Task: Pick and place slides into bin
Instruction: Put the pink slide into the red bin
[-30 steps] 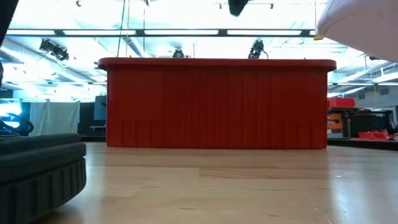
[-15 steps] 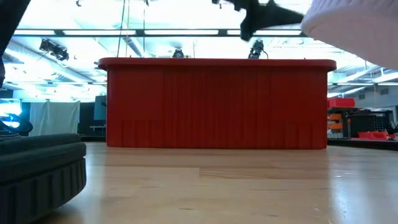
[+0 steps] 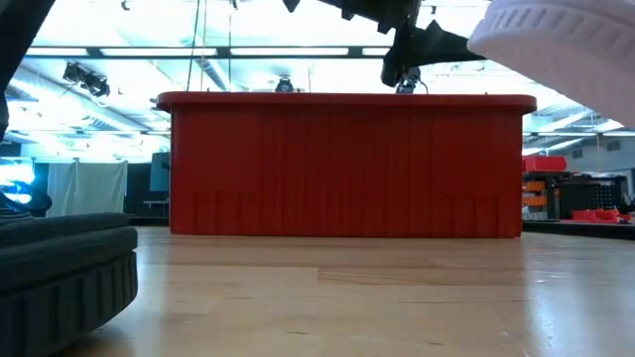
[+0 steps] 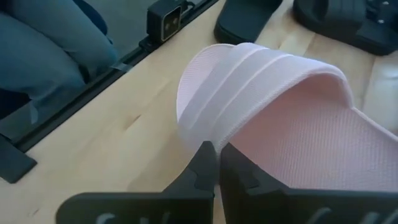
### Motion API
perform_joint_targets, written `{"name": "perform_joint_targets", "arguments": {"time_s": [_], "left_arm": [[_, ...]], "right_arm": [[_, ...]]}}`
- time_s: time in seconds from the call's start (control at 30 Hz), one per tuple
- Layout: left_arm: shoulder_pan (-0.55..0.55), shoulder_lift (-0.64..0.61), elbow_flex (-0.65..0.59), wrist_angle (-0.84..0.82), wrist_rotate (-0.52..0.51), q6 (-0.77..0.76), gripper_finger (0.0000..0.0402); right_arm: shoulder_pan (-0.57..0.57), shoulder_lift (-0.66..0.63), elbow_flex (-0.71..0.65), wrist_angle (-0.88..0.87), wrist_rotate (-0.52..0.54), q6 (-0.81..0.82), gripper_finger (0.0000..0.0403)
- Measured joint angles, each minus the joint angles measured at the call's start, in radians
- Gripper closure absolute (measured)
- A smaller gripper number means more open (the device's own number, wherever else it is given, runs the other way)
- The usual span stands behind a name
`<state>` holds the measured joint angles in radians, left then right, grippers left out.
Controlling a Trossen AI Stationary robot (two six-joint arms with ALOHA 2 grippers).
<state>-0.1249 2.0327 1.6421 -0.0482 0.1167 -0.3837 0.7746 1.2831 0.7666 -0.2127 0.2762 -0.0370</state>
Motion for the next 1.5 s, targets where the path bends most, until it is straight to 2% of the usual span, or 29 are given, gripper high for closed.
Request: {"name": "perform_joint_targets", "arguments": {"time_s": [0.13,0.43,0.63,0.83,1.27,1.5], "left_arm": [[0.004,0.023,-0.001,-0.011,-0.002,-0.02,0.0139],[0.057,0.036,0.0,0.088,0.0,-0.025,0.0153],[0.103,0.036,0.0,0.09,0.116,-0.081,0.0176],[0.086,0.043,0.0,0.09,0.12,-0.077,0.0191],[0.084,0.043,0.001,0.091,0.122,-0.055,0.0144],[0.083,0.043,0.001,0.094,0.127,-0.058,0.0144]], "right_arm": [[0.0,0.0,0.0,0.0,0.015,-0.002,0.0396],[0.0,0.0,0.0,0.006,0.017,-0.025,0.0396],[0.0,0.0,0.0,0.004,0.015,-0.028,0.0396],[0.002,0.0,0.0,0.004,0.005,-0.045,0.0396],[0.001,0.0,0.0,0.004,-0.005,-0.022,0.0396],[0.001,0.0,0.0,0.002,-0.024,0.061,0.0396]]}}
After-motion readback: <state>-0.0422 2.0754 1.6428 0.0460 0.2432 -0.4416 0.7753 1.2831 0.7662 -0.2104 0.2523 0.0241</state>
